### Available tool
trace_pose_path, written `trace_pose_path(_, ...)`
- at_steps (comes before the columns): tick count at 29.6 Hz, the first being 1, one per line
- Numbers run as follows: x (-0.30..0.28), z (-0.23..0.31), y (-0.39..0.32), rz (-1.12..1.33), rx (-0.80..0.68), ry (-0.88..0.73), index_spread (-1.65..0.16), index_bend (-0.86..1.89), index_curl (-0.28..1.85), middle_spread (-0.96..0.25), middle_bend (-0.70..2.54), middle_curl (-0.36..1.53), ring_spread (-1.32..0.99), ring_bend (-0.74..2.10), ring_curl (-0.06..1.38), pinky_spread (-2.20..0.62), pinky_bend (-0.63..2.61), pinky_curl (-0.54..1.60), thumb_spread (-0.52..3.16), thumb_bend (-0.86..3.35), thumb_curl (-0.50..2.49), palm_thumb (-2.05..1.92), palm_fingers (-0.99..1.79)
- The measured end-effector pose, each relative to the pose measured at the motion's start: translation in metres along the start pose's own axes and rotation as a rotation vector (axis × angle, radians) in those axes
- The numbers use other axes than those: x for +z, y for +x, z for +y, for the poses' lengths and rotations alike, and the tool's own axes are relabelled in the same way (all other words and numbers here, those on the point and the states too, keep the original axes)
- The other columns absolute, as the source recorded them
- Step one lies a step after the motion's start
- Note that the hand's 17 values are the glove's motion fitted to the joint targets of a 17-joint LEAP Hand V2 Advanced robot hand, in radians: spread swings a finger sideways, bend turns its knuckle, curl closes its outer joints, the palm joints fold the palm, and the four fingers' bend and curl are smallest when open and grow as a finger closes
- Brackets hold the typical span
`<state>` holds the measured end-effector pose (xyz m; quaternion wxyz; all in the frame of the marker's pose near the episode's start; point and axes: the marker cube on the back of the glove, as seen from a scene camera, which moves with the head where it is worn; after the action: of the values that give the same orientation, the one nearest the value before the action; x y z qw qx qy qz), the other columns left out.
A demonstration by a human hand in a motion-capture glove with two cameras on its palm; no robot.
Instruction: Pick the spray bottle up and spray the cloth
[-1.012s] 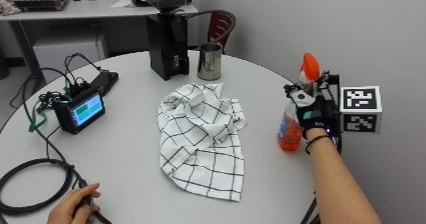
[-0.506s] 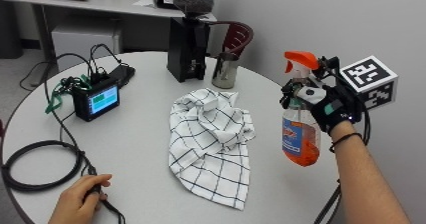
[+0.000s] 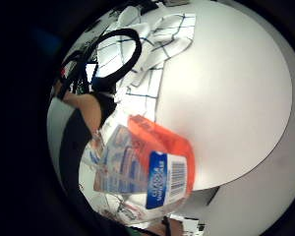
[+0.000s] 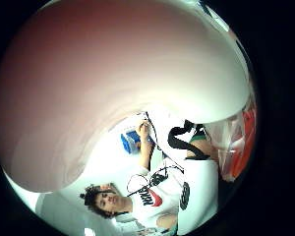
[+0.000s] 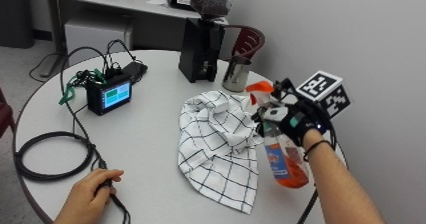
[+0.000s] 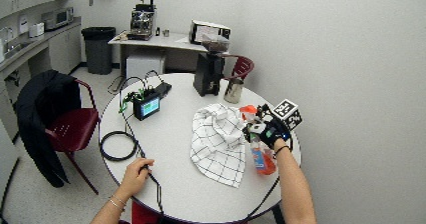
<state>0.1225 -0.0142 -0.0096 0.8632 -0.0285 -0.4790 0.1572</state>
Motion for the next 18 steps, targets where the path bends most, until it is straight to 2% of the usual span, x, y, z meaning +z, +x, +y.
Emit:
trace_pose_path(4, -0.028, 0.011, -0.053, 0.031, -0.056, 0.036, -0.21, 0.12, 0.34, -0.10, 0.53, 0.46, -0.09, 0.59, 0.41, 0.11, 0.19, 0.27, 0.68, -0.02, 0.57, 1.01, 1.13)
trace_pose_path(7, -0.028, 0.014, -0.079, 0.076, -0.072, 0.043, -0.21, 0.12, 0.34, -0.10, 0.54, 0.47, -0.09, 0.59, 0.41, 0.10, 0.20, 0.28, 0.67, -0.02, 0.58, 1.01, 1.14)
trace_pose_path(13, 0.014, 0.000, -0.047, 0.158, 0.013, -0.070, -0.20, 0.12, 0.34, -0.10, 0.54, 0.47, -0.09, 0.59, 0.41, 0.09, 0.20, 0.30, 0.66, -0.03, 0.60, 1.00, 1.15)
trace_pose_path(18, -0.012, 0.006, -0.076, 0.160, -0.024, -0.031, -0.20, 0.12, 0.34, -0.10, 0.53, 0.47, -0.09, 0.59, 0.41, 0.10, 0.20, 0.31, 0.65, -0.03, 0.61, 1.00, 1.15)
